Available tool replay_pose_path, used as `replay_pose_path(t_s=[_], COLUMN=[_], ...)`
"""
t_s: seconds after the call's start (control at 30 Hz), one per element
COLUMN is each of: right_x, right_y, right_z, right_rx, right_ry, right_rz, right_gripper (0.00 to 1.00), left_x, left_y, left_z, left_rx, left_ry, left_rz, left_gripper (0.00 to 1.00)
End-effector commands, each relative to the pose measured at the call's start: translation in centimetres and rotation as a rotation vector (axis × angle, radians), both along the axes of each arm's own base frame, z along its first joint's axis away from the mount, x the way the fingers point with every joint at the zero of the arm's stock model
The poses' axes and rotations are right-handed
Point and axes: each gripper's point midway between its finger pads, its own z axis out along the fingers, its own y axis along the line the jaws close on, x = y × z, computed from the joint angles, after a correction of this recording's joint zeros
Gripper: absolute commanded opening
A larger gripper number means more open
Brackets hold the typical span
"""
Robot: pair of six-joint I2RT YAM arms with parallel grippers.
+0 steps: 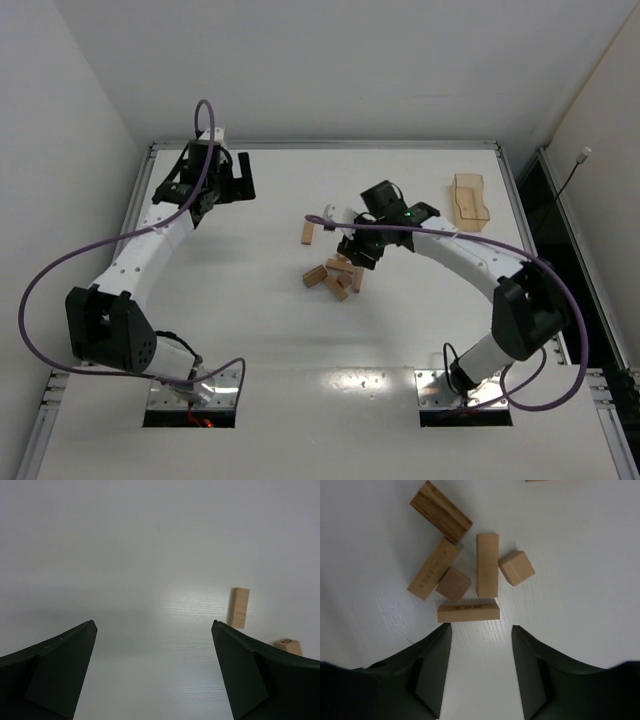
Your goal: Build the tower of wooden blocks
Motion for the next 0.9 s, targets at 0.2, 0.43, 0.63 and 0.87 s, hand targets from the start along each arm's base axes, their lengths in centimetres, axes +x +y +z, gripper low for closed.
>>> replay_pose_path(t_s=[0.2, 0.43, 0.63, 0.87], right_x=[0.6, 0.8, 1.8, 4.3], right_y=[3.9, 6.0, 6.0, 4.1], right_z=[-3.3, -6.5, -8.0, -9.9], right_rx=[-0.034, -0.049, -0.083, -0.177], right_ry=[0.041, 0.201, 0.242, 0.198], right_rz=[0.162, 0.179, 0.164, 0.084], right_gripper=[0.26, 0.07, 0.01, 0.0], left_x=[-0.4, 0.5, 0.7, 0.8], left_y=[2.1, 2.2, 2.2, 2.3], left_z=[-1.1, -1.0, -1.8, -2.1], left_rx=[-0.023, -0.036, -0.044, -0.075], left_ry=[0.037, 0.038, 0.059, 0.072], left_rz=[0.004, 0.011, 0.006, -0.002], left_gripper=[1.0, 1.0, 1.0, 1.0])
